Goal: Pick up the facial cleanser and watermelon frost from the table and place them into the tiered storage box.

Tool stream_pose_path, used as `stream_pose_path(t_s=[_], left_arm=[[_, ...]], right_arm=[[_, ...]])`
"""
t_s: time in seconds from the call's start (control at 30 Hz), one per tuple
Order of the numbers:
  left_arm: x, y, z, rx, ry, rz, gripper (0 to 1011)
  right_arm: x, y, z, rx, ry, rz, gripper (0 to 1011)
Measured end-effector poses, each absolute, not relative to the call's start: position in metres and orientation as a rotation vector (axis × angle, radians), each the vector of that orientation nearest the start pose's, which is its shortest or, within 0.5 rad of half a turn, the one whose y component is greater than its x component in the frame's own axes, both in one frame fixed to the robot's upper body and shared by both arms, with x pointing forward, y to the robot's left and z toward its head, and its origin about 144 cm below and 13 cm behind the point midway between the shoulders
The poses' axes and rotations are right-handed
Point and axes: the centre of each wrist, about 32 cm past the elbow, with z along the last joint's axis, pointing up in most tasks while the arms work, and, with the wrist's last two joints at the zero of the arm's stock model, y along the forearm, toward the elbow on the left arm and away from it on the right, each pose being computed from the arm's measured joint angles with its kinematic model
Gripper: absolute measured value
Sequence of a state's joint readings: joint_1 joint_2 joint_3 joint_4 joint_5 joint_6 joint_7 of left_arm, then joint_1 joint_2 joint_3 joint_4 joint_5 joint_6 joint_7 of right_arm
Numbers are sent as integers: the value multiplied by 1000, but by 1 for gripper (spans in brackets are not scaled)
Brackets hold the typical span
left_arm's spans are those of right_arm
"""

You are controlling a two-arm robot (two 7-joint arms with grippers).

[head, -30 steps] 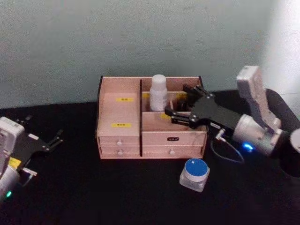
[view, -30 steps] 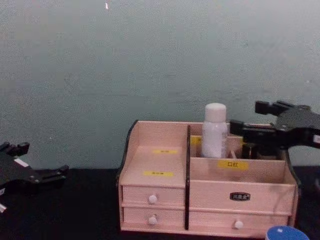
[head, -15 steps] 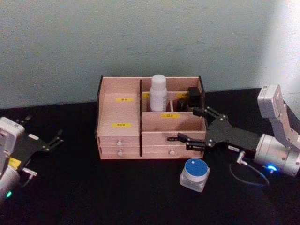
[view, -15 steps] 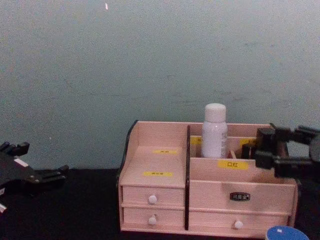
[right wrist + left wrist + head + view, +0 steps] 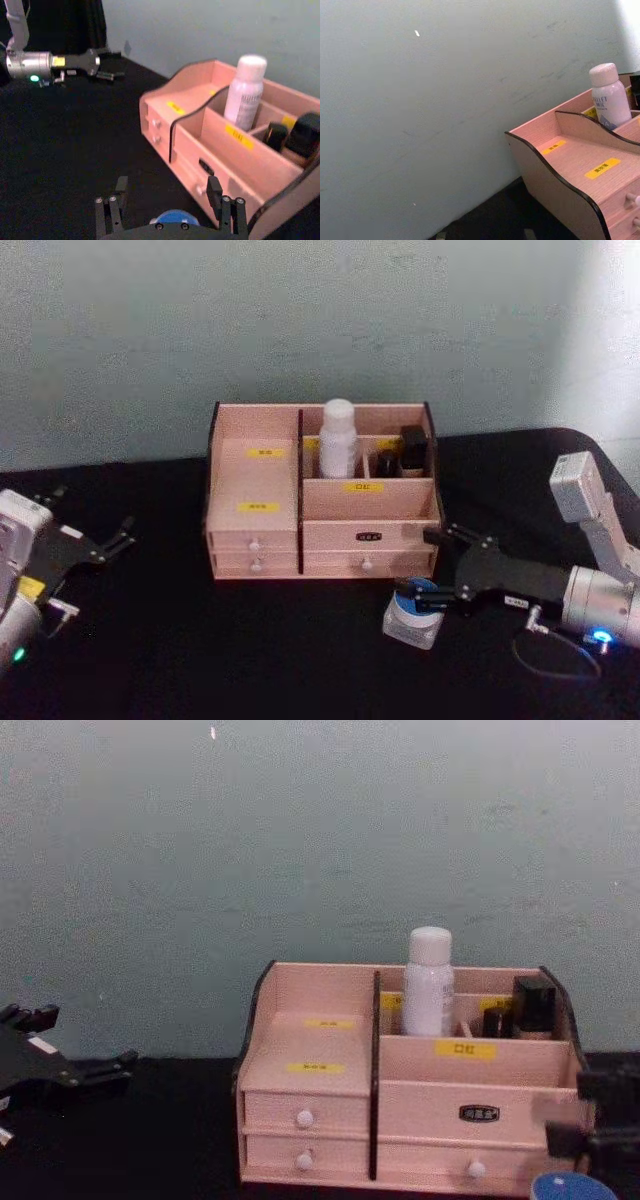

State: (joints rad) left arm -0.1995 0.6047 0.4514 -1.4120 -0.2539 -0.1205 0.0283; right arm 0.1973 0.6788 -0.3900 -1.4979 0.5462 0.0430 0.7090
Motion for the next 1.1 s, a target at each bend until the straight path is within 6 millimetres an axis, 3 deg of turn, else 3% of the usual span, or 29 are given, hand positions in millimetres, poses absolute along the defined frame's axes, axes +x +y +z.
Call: stream_pose_path(t_s=[0.5,1.1], left_arm=[[489,310,1140,304,-285,1248,1001],[489,310,1140,304,-285,1248,1001]], right_arm=[[491,-335,1161,-291,134,-612,1000],[493,-336,1155,-308,140,-627,1000]])
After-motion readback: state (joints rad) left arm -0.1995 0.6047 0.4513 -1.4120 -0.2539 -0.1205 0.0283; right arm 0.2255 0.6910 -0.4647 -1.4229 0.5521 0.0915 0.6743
